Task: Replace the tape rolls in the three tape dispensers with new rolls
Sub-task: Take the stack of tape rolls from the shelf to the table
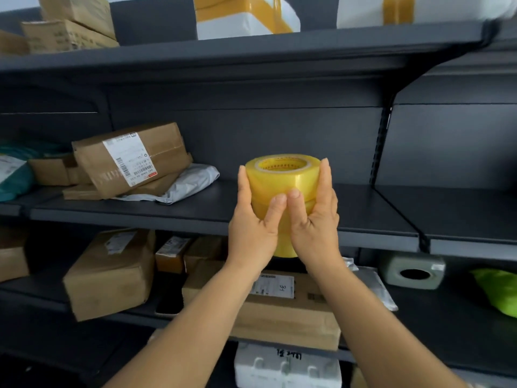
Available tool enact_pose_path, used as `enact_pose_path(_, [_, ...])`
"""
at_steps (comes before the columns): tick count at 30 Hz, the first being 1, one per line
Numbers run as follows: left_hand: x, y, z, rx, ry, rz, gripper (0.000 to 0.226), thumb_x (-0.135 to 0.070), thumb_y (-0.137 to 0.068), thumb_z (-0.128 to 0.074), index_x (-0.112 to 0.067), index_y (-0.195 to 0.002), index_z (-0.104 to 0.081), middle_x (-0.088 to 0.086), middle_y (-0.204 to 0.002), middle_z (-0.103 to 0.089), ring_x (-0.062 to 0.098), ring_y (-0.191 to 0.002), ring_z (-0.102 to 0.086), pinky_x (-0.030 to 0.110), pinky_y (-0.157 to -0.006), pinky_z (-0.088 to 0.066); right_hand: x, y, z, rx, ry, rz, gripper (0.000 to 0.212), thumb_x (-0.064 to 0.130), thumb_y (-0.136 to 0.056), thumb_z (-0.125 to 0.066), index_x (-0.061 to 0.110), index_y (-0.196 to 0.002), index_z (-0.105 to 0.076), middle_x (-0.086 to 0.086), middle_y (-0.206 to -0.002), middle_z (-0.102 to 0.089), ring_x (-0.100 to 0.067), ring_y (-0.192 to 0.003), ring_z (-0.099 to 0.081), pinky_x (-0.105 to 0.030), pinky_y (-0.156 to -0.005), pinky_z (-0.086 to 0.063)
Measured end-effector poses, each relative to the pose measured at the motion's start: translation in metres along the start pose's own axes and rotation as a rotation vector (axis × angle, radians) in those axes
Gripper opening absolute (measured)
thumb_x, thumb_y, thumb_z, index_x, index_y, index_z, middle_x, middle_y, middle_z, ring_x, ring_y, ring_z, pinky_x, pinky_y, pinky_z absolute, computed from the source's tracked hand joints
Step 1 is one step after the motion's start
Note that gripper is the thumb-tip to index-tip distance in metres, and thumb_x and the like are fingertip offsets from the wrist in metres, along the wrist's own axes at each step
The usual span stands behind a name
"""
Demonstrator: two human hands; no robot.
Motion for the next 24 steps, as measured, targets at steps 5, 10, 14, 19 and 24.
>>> enact_pose_path(5, [-0.012, 0.046, 0.002, 0.094, 0.021, 0.01, 0.086, -0.06, -0.084, -0.056, -0.048, -0.148, 0.0, -0.017, -0.129, -0.046, 0.009, -0.119, -0.051, 0.041, -0.101, -0.047, 0.012, 0.051, 0.021, -0.087, 0.032, -0.034, 0.071, 0.069, -0.084, -0.039, 0.059, -0.14, 0.002, 0.015, -0.137, -0.028, -0.009, -0.117, -0.024, -0.038, -0.105, -0.023])
enact_pose_path(10, [-0.02, 0.097, 0.013, 0.176, 0.045, 0.047, 0.085, -0.059, -0.083, -0.055, -0.047, -0.148, -0.002, -0.012, -0.136, -0.048, 0.011, -0.12, -0.052, 0.042, -0.102, -0.046, 0.027, 0.109, 0.036, -0.148, 0.076, -0.093, 0.066, 0.061, -0.086, -0.041, 0.061, -0.137, 0.001, 0.019, -0.127, -0.025, -0.012, -0.121, -0.028, -0.045, -0.112, -0.025])
enact_pose_path(14, [-0.032, 0.144, 0.028, 0.265, 0.077, 0.059, 0.081, -0.05, -0.089, -0.055, -0.044, -0.149, -0.001, -0.015, -0.131, -0.045, 0.008, -0.116, -0.049, 0.038, -0.102, -0.045, 0.04, 0.162, 0.047, -0.208, 0.115, -0.134, 0.065, 0.057, -0.092, -0.043, 0.057, -0.143, -0.002, 0.016, -0.129, -0.029, -0.019, -0.127, -0.034, -0.051, -0.11, -0.028])
enact_pose_path(19, [-0.049, 0.2, 0.026, 0.385, 0.109, 0.082, 0.082, -0.054, -0.086, -0.054, -0.046, -0.148, -0.001, -0.01, -0.137, -0.046, 0.014, -0.119, -0.05, 0.046, -0.1, -0.047, 0.052, 0.222, 0.076, -0.322, 0.176, -0.216, 0.065, 0.055, -0.092, -0.044, 0.058, -0.143, -0.003, 0.013, -0.137, -0.03, -0.023, -0.13, -0.031, -0.052, -0.111, -0.026])
enact_pose_path(24, [-0.07, 0.252, 0.007, 0.505, 0.138, 0.103, 0.081, -0.05, -0.089, -0.053, -0.046, -0.148, 0.002, -0.006, -0.144, -0.043, 0.016, -0.123, -0.049, 0.04, -0.1, -0.046, 0.058, 0.274, 0.119, -0.428, 0.248, -0.237, 0.065, 0.056, -0.092, -0.043, 0.059, -0.142, -0.002, 0.016, -0.13, -0.029, -0.022, -0.126, -0.033, -0.054, -0.109, -0.029])
Point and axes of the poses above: each hand's wrist, its own y-axis away from the middle knuckle, its own z-axis out of the back of the hand, x = y × z, the point moved 2 cm from there along -y, towards the middle knuckle
